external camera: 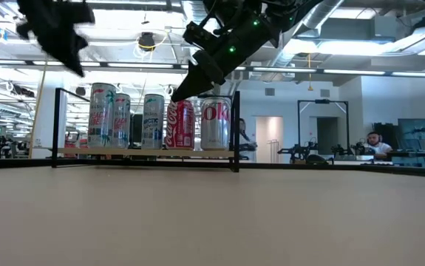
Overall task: Place canned beverage on shelf
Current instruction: Put the white and blue soda can on the shelf aligned with the other white and blue soda can
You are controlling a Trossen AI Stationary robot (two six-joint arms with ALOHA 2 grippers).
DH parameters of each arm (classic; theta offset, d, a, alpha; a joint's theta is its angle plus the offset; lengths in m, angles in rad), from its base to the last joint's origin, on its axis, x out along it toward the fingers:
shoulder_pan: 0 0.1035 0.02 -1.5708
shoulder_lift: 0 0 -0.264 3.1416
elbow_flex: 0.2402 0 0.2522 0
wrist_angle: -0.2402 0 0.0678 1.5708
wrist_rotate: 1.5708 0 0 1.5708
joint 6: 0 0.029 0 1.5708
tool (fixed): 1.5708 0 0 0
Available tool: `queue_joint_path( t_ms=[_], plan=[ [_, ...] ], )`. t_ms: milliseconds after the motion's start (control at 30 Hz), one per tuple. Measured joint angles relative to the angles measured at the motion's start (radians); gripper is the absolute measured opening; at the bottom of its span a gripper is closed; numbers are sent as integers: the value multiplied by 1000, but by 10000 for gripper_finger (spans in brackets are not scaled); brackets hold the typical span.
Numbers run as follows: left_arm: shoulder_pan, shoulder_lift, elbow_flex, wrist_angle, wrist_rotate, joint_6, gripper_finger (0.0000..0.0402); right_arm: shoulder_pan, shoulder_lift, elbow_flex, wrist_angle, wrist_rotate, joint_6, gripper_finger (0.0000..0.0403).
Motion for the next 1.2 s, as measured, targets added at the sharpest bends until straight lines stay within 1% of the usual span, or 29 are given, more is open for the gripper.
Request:
queue_joint_path(
  t_ms=[67, 133, 200, 233, 300, 333, 400, 500, 667, 733, 833, 933, 1033, 1133, 1200],
  plan=[
    [-33, -58, -2, 90, 117, -8, 0, 1, 0, 0, 9, 0, -6, 384],
    [-67, -121, -21, 216, 229, -9, 0, 4, -1, 0, 48, 0, -14, 384],
    [-97, -191, -68, 385, 309, -14, 0, 13, -4, 1, 98, -5, -2, 384],
    [-109, -226, -98, 466, 335, -25, 0, 21, -4, 1, 114, -9, 16, 384],
    [-130, -293, -166, 595, 356, -46, 0, 38, -5, 3, 115, -19, 85, 384],
    [-138, -325, -199, 641, 359, -60, 0, 48, -5, 13, 71, -30, 120, 384],
    [-149, -388, -257, 699, 358, -90, 0, 74, -8, 65, -118, -48, 182, 384],
    [-154, -474, -310, 715, 358, -135, 0, 127, -18, 176, -426, -49, 316, 384],
    [-155, -603, -325, 656, 386, -186, 0, 249, -15, 365, -926, -58, 614, 384],
    [-155, -648, -326, 644, 391, -188, 0, 304, -18, 425, -1075, -73, 755, 384],
    [-155, -701, -325, 641, 386, -189, 0, 389, -24, 483, -1276, -126, 1003, 384],
    [-155, -733, -325, 627, 392, -206, 0, 480, -27, 504, -1380, -184, 1272, 384],
    [-155, -739, -325, 604, 405, -209, 0, 576, -28, 504, -1442, -278, 1514, 384],
    [-155, -736, -325, 587, 419, -194, 0, 666, -27, 501, -1458, -374, 1705, 384],
    [-155, -736, -326, 583, 418, -181, 0, 717, -27, 499, -1458, -407, 1822, 384]
  ],
)
